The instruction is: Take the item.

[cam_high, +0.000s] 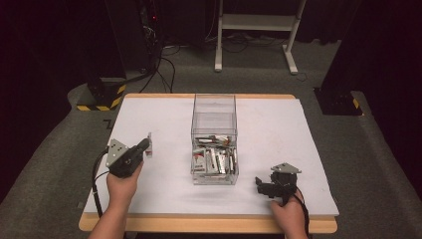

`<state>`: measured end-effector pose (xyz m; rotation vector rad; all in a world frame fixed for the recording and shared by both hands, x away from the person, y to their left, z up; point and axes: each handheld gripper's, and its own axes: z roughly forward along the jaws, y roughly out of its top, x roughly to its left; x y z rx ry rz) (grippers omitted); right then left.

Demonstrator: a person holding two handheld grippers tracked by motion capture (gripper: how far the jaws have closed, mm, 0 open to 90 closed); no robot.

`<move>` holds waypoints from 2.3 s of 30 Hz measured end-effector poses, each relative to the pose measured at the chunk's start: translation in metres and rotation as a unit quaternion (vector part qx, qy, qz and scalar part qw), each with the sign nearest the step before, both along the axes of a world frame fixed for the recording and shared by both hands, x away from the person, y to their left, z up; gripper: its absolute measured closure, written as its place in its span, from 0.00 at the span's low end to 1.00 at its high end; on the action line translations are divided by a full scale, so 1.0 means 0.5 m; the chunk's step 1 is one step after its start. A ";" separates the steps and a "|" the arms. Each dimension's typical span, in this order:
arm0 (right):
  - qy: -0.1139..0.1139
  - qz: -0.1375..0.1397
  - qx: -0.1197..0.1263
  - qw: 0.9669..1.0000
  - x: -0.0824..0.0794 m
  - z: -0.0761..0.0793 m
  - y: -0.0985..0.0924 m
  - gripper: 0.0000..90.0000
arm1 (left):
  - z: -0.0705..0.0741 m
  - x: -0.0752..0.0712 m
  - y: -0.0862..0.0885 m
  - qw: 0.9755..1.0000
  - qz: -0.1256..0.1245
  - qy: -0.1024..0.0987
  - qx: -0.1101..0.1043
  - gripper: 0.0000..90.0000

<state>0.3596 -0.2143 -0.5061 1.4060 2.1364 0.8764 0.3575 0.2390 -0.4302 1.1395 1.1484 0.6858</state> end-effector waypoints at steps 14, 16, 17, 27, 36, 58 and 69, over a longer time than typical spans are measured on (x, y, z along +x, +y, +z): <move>0.000 0.000 0.000 1.000 0.000 0.000 0.000 0.10 | -0.031 0.047 0.023 0.999 0.016 0.032 0.008 1.00; 0.000 0.000 0.000 1.000 0.000 0.000 0.000 0.10 | -0.035 0.052 0.023 0.999 0.017 0.035 0.010 1.00; 0.000 0.000 0.000 1.000 0.000 0.000 0.000 0.10 | -0.035 0.052 0.023 0.999 0.017 0.035 0.010 1.00; -0.001 0.002 -0.001 1.000 0.000 0.000 0.000 0.10 | -0.060 0.101 0.023 0.998 0.025 0.055 0.021 1.00; -0.001 0.001 -0.001 1.000 0.000 0.000 0.000 0.10 | -0.061 0.130 0.020 0.997 0.027 0.064 0.024 0.99; -0.001 0.001 -0.001 1.000 0.000 0.000 0.000 0.10 | -0.091 0.159 0.004 0.995 0.026 0.095 0.020 0.99; -0.001 0.001 -0.001 1.000 0.000 0.000 0.000 0.10 | -0.100 0.165 -0.012 0.994 0.013 0.105 0.014 0.95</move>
